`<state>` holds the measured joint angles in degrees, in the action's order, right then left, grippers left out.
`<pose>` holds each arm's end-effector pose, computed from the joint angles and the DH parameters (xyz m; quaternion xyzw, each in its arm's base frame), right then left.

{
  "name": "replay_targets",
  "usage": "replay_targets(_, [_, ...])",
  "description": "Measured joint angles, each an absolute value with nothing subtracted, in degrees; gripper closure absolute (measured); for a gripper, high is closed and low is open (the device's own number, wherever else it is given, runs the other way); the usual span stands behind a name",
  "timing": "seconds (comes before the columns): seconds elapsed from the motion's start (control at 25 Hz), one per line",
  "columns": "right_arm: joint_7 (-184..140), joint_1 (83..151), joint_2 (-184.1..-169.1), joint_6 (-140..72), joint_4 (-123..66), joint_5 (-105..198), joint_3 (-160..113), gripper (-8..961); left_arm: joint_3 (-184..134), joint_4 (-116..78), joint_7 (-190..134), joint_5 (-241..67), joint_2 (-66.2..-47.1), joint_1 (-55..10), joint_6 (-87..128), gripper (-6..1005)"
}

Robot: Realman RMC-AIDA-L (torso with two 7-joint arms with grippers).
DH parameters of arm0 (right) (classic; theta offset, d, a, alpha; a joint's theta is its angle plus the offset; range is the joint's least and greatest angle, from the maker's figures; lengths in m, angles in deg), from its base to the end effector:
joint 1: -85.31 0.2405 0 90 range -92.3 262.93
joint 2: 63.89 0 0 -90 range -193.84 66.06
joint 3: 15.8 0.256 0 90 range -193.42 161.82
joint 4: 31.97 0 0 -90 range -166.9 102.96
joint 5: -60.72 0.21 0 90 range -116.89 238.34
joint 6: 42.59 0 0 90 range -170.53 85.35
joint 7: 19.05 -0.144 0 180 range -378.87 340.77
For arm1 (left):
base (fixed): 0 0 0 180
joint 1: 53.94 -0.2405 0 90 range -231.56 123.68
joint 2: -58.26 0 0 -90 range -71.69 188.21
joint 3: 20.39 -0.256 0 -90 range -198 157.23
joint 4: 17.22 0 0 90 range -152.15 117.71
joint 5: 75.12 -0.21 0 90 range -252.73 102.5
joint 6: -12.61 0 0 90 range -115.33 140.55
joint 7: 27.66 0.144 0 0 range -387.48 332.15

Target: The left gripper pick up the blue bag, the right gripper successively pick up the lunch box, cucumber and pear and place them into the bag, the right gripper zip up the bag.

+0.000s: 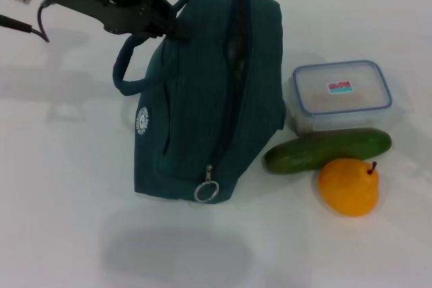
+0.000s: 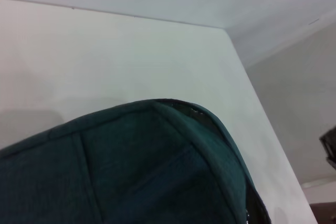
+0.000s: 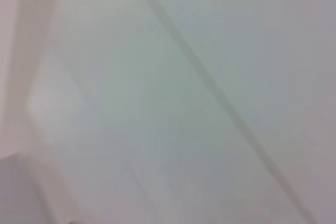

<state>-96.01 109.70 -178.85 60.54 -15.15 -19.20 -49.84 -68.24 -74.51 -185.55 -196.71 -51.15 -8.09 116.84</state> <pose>0.2752 0.2964 0.0500 -0.7544 0.2851 0.5629 0.1809 -0.1525 0.3859 0.0885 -0.8287 -0.5506 -0.1005 0.0018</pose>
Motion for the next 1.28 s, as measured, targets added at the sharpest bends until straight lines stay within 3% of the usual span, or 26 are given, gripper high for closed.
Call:
replay_targets(0.64, [-98.34,110.03,-179.52,37.54,-29.2,-9.27,-43.32,77,-67.17,-74.61,-184.21,-196.71,-51.43,-7.84,116.56,949])
replay_targets(1.28, [-100.48,116.12,-180.08,25.61,-37.31,-11.04,-44.01,78,-67.09,-74.62,-184.08,-196.66,-51.97,-7.34,116.41,949])
